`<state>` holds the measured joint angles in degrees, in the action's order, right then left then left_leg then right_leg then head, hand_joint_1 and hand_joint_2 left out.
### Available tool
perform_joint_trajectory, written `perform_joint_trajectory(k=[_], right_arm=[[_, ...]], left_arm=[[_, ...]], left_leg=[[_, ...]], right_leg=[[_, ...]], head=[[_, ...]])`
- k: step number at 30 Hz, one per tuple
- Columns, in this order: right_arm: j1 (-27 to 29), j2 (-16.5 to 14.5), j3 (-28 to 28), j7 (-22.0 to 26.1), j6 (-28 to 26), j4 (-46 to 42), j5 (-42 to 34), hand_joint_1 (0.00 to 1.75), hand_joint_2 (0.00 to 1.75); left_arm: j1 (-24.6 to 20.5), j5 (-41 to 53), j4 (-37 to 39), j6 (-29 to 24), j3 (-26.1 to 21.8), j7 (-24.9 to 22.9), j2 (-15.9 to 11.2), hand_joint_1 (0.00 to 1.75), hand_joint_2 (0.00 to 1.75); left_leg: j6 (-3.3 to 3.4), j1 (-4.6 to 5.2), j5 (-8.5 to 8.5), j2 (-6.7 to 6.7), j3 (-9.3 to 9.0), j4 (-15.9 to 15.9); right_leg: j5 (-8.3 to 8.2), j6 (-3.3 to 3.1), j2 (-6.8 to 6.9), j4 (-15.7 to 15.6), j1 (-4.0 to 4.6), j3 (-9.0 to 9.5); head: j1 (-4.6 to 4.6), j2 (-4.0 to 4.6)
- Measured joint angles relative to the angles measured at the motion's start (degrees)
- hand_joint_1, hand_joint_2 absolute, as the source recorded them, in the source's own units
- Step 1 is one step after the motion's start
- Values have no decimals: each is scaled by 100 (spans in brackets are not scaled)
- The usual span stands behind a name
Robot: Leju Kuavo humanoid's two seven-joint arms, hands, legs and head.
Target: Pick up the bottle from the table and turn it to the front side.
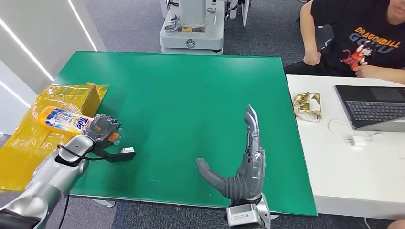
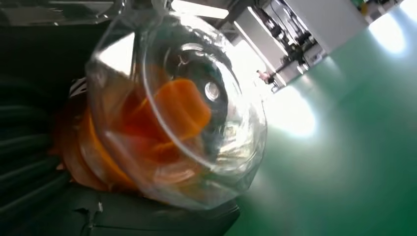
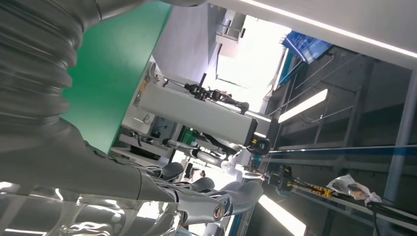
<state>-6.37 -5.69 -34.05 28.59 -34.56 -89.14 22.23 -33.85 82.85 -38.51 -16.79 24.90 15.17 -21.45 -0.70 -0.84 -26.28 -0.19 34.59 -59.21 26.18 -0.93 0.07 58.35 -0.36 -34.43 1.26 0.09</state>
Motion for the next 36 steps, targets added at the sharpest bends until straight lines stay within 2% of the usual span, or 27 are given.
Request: perform_joint_trajectory(k=[6,18,19,23,26,31,36], right_arm=[[5,1,0,-117,-105,51,128,0,175],[9,-1,10,-221,-33,50,333,0,175],[10,-1,11,-222,-8,50,340,0,175],[11,-1,19,-233,89,49,359,0,175],[12,-1,24,-236,132,49,363,0,175],[12,-1,25,-235,144,49,365,0,175],[16,-3,44,-151,340,51,287,0,175]], left_arm=[[-372,-96,692,195,154,-91,-19,175,175],[-540,-462,1211,320,184,-216,-10,175,175],[-538,-485,1223,297,184,-214,-10,165,175],[-519,-570,1240,194,181,-167,-6,24,175],[-508,-608,1240,148,175,-144,1,0,175],[-511,-616,1240,124,173,-145,5,0,175],[-408,-714,1240,-314,104,-134,14,0,175]], left_leg=[[-1,0,0,-3,0,0],[-1,1,0,-1,0,0],[-1,1,0,-1,0,0],[-1,0,1,-1,0,0],[-1,0,1,1,0,0],[-1,1,1,0,-1,0],[-2,1,1,0,-9,1]], right_leg=[[0,0,-1,0,0,0],[0,0,-1,0,0,1],[0,0,-1,1,0,1],[0,0,0,1,0,1],[0,0,1,1,0,2],[0,0,1,1,0,3],[0,0,1,2,0,10]], head=[[0,0],[0,0],[1,0],[1,0],[1,0],[1,0],[1,0]])
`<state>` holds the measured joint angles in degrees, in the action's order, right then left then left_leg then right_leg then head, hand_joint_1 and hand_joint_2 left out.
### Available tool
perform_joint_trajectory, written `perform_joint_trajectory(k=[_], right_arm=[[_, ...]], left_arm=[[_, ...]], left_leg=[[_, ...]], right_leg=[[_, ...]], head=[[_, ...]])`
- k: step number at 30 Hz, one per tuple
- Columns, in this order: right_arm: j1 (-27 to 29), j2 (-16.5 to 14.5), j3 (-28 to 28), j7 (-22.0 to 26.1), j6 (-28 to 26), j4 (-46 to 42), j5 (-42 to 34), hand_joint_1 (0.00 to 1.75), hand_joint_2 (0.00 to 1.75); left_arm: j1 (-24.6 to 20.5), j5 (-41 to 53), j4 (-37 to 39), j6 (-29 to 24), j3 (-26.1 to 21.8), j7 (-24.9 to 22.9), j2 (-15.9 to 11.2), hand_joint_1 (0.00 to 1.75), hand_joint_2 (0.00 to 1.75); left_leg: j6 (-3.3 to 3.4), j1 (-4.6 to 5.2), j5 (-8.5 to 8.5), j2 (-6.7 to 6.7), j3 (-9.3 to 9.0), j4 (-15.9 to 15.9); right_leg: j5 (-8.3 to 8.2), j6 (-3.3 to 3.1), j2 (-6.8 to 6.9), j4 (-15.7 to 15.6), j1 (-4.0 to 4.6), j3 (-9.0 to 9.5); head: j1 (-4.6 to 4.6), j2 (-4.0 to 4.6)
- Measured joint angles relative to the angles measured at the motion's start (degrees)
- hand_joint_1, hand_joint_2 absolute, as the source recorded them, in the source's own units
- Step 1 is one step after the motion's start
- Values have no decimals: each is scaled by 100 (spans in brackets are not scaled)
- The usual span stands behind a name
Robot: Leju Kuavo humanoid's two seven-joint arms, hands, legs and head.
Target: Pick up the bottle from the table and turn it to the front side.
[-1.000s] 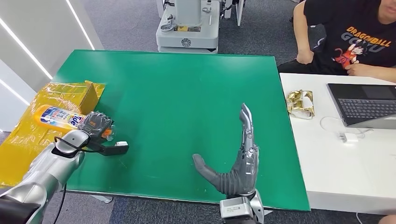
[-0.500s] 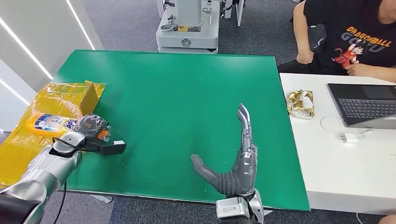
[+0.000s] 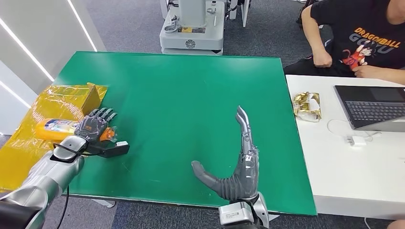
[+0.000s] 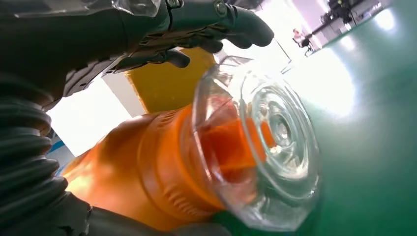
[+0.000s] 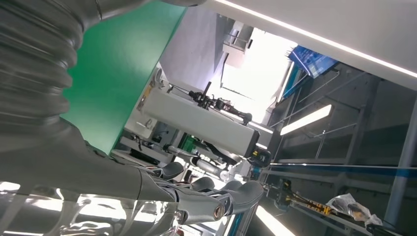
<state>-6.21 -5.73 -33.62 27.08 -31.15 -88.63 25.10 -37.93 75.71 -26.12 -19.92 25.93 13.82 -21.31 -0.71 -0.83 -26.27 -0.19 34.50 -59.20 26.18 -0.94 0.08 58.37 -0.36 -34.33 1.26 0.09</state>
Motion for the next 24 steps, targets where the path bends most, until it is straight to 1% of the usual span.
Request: perform_joint_trajectory(k=[2,6,9,10,12,14,15,17,20,22,24], right_arm=[[2,0,7,20,1,3,-23,0,175],[6,-1,16,73,19,15,-85,0,175],[9,-2,22,92,19,27,-100,0,175],[10,-2,23,99,12,30,-112,0,175],[21,-2,27,123,-17,36,-158,0,175],[33,-2,33,164,-51,47,-210,0,175],[36,-2,36,181,-65,54,-229,0,175],[44,-2,42,213,-86,66,-258,0,175],[60,-2,58,233,-98,75,-280,0,175],[64,-2,67,235,-99,76,-281,0,175],[65,-2,69,236,-91,76,-281,0,175]], left_arm=[[59,-64,-10,-145,-36,13,11,0,175],[297,-215,-166,-619,-167,49,45,0,175],[463,-262,-305,-828,-267,49,75,0,175],[543,-287,-375,-968,-317,55,80,0,175],[802,-297,-653,-1426,-489,105,107,0,175],[1179,-154,-1155,-1830,-800,260,191,0,175],[1381,-45,-1467,-1927,-1013,389,256,0,175],[1757,66,-2092,-1984,-1489,746,422,0,175],[2191,-71,-2957,-1992,-2201,1361,709,0,175],[2371,-133,-3393,-1992,-2564,1549,855,0,175],[2502,-144,-3693,-1992,-2828,1579,945,0,175]], left_leg=[[0,0,0,1,-1,0],[0,2,0,0,-4,1],[0,2,0,1,-3,1],[0,2,0,-1,-3,1],[0,3,0,-7,-4,0],[0,4,-1,-9,-3,0],[1,4,-3,-10,-3,0],[0,5,-5,-14,-2,0],[-1,4,-8,-16,0,0],[-1,3,-8,-15,1,0],[-1,2,-8,-15,1,0]], right_leg=[[0,0,1,0,0,2],[0,0,0,0,0,3],[1,1,1,-1,0,5],[0,1,0,-1,0,4],[0,1,-6,-2,0,2],[1,1,-9,-4,-1,0],[1,1,-9,-5,-1,-1],[1,1,-14,-7,-1,-3],[1,2,-18,-8,-1,-4],[1,2,-17,-8,-1,-4],[1,1,-16,-8,-1,-4]], head=[[-1,0],[-1,0],[-1,0],[0,0],[0,0],[0,0],[-1,0],[0,0],[-1,0],[-1,0],[0,0]])
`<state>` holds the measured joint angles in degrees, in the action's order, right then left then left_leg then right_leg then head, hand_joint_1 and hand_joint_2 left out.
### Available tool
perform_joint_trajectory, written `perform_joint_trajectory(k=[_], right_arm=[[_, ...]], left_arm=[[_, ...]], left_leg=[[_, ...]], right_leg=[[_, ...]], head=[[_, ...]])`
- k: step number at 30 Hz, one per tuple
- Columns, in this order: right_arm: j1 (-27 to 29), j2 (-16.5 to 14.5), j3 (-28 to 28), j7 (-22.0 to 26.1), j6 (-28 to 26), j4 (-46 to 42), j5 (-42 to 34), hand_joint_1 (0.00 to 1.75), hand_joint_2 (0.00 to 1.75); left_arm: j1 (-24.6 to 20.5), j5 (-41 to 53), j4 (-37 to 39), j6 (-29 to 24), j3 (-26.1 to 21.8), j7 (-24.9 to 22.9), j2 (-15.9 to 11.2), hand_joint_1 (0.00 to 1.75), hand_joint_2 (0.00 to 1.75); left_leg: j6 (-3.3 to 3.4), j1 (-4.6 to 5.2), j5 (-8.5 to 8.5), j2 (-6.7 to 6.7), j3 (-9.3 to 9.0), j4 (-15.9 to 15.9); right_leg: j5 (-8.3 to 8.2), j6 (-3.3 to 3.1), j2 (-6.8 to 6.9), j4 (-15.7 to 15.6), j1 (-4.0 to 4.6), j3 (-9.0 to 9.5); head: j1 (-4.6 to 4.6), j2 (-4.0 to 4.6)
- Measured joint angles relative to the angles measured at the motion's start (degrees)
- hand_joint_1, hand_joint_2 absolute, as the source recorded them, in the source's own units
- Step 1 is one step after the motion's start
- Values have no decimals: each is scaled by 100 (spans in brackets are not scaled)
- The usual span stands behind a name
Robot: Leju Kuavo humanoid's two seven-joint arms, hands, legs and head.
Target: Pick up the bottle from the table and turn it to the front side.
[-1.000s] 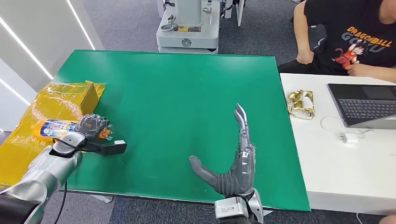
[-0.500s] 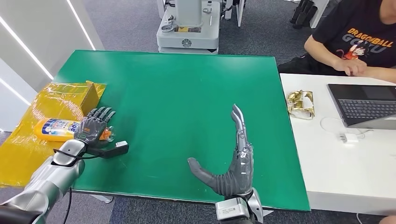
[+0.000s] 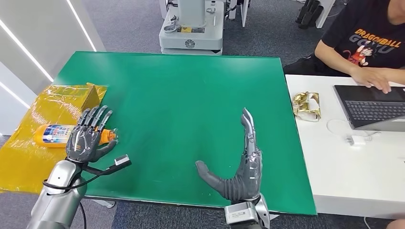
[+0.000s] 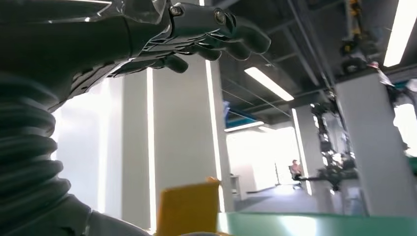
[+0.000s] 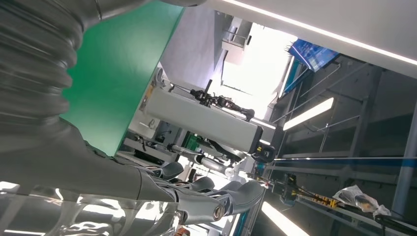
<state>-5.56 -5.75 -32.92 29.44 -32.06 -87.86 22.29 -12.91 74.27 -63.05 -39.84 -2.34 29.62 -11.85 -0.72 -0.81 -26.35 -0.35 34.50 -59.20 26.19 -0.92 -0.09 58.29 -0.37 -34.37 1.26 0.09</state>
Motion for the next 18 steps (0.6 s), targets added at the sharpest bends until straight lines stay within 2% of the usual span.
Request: perform_joint_trajectory(k=[2,5,7,9,11,14,16,18], right_arm=[[1,0,1,3,14,0,-2,0,175],[1,0,3,28,54,0,-17,0,175],[1,1,3,55,75,1,-44,0,175],[1,2,3,88,76,4,-76,0,175],[2,3,3,160,44,6,-120,0,175],[9,8,2,280,-38,7,-184,0,175],[14,13,1,305,-52,7,-193,0,175],[23,19,1,308,-52,7,-194,0,175]], left_arm=[[100,-14,-227,1,-194,76,81,0,175],[258,-223,-572,2,-508,590,279,0,175],[369,-680,-887,2,-701,902,451,0,175],[437,-1439,-1195,3,-754,996,605,0,175],[455,-2578,-1408,7,-636,1021,721,0,175],[470,-4411,-1613,14,-174,1047,874,0,175],[481,-4727,-1705,15,82,1051,960,0,175],[486,-4623,-1777,15,245,1054,1016,0,175]], left_leg=[[0,-2,1,1,0,0],[-1,-3,1,2,-1,0],[-1,-2,1,2,-1,0],[-1,-1,1,6,-1,-1],[-1,0,1,12,-1,-1],[0,1,1,15,0,-2],[0,1,1,15,1,-2],[0,2,1,12,0,-2]], right_leg=[[0,0,3,1,0,1],[0,-1,4,3,0,1],[0,-1,3,3,1,0],[0,-1,8,1,1,0],[0,0,13,-1,0,1],[0,0,17,-1,0,5],[0,1,18,-1,0,6],[-1,1,15,-1,0,6]], head=[[0,0],[0,0],[-1,0],[-1,0],[-1,0],[-1,0],[-2,0],[-1,0]])
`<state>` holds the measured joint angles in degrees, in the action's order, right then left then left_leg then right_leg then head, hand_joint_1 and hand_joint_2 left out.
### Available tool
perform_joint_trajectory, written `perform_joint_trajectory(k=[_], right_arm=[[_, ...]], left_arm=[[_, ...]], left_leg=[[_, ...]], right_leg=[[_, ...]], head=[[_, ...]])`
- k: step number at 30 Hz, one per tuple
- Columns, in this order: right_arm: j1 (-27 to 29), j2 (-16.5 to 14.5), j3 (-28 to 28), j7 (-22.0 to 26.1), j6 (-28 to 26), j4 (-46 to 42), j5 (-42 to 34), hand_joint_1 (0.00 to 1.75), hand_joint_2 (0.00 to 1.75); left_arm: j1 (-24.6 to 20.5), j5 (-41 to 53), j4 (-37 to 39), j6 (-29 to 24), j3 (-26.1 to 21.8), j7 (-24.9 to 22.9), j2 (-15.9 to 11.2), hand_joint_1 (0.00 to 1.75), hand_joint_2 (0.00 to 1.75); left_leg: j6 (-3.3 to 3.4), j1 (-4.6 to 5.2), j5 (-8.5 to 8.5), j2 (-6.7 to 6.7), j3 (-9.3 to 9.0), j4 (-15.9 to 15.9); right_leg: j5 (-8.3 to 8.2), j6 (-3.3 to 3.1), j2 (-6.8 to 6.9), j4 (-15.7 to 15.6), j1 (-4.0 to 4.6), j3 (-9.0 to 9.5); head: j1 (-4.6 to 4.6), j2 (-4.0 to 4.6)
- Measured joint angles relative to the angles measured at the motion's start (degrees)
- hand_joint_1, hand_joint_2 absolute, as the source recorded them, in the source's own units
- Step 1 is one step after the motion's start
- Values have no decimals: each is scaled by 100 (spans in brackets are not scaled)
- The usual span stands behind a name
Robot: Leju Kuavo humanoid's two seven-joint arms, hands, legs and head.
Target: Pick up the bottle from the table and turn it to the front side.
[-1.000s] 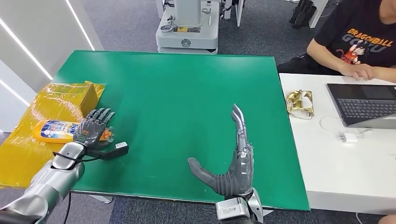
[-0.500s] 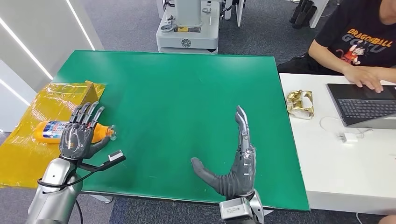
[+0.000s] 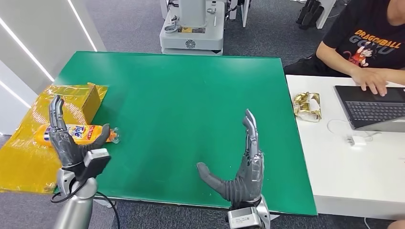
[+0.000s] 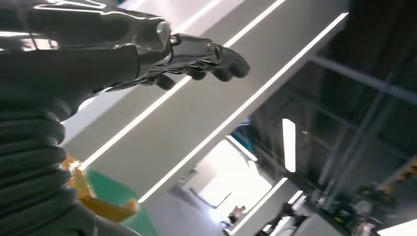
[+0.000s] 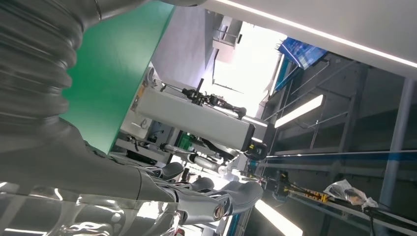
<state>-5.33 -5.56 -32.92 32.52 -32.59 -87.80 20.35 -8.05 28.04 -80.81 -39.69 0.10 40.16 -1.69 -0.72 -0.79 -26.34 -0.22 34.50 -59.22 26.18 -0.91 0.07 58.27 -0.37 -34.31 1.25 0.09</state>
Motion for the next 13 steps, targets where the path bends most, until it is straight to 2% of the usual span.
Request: perform_joint_trajectory(k=[3,6,8,9,13], right_arm=[[14,16,0,49,-39,0,-21,0,175],[27,36,2,301,-171,-3,-440,0,175],[36,42,9,520,-231,-4,-1009,0,175],[38,43,14,608,-272,-3,-1215,0,175],[44,43,19,737,-512,-22,-1369,0,175]], left_arm=[[8,-253,-81,146,174,2,65,0,175],[93,-1928,-325,526,541,2,235,0,175],[236,-3074,-568,662,893,2,485,0,175],[331,-3366,-681,748,1057,2,627,0,175],[583,-3635,-1024,1328,1471,2,968,0,175]], left_leg=[[0,0,0,0,-2,-1],[0,0,0,2,-1,-1],[1,1,-1,3,2,-1],[4,1,-3,3,5,-1],[14,4,-10,-1,6,-3]], right_leg=[[0,0,-1,0,0,-2],[0,0,1,-1,-1,-1],[0,1,2,-2,-1,0],[1,1,2,-2,-1,0],[1,2,0,-7,-1,-2]], head=[[0,0],[2,0],[1,0],[0,0],[0,0]])
